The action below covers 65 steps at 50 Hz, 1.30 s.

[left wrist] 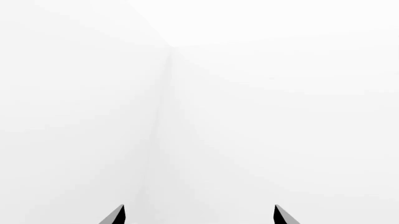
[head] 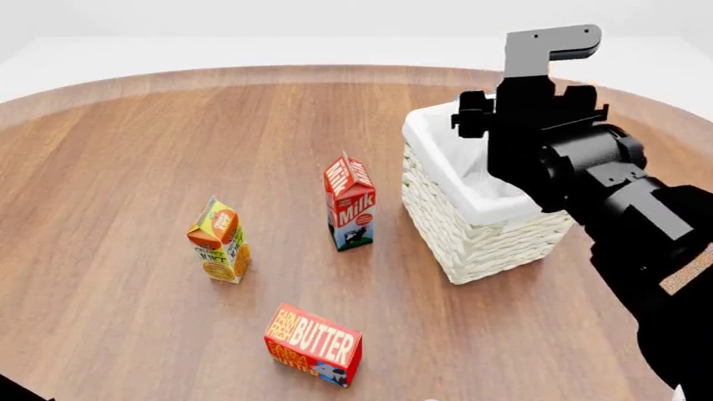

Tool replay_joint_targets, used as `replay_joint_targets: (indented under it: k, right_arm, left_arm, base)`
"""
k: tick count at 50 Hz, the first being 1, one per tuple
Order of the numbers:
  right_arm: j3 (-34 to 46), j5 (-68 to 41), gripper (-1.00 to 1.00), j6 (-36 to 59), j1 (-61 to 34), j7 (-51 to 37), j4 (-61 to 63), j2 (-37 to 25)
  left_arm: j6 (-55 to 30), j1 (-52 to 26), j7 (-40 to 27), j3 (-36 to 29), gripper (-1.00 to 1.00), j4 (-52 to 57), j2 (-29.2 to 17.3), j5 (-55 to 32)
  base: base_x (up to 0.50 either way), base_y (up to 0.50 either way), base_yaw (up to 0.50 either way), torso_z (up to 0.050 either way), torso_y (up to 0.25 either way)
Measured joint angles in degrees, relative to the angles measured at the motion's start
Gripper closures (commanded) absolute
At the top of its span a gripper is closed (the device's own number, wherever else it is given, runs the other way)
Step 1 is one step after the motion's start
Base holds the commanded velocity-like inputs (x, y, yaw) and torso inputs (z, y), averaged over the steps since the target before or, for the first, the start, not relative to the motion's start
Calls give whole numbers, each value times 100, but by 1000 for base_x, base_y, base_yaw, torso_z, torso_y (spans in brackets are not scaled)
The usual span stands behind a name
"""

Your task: Pick up the cream cheese box and the butter, and put them in the basket.

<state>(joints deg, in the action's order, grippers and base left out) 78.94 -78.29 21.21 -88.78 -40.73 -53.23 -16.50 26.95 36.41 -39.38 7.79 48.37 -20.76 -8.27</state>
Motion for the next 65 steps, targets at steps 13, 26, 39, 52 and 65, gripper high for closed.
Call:
replay_joint_targets:
  k: [13,26,39,52,65]
  right_arm:
    - [-246,-210,-100,25,-119,-482,2036,-949]
    - [-438,-321,-100,-16,-207,-739,3817,-1764]
    - [-586,-515,-100,35,-293,-799,5057,-2281]
    - [-617,-534,-100,34,-279,-587,6065,-2587]
    - [-706,-669,-100,-184,-73,-230,6855,-2779]
  left_arm:
    - [-51,-2,-13,-11,-100,51,4,32]
    - [-125,-5,-33,-15,-100,131,1,62]
    - [-47,1,-28,7,-100,50,-12,31]
    - [-66,38,-45,26,-100,106,-12,32]
    - [-152,51,-68,16,-100,210,-3,69]
  base:
    - [0,0,0,0,0]
    - [0,0,0,0,0]
    - [0,0,0,0,0]
    - [0,0,0,0,0]
    - [0,0,0,0,0]
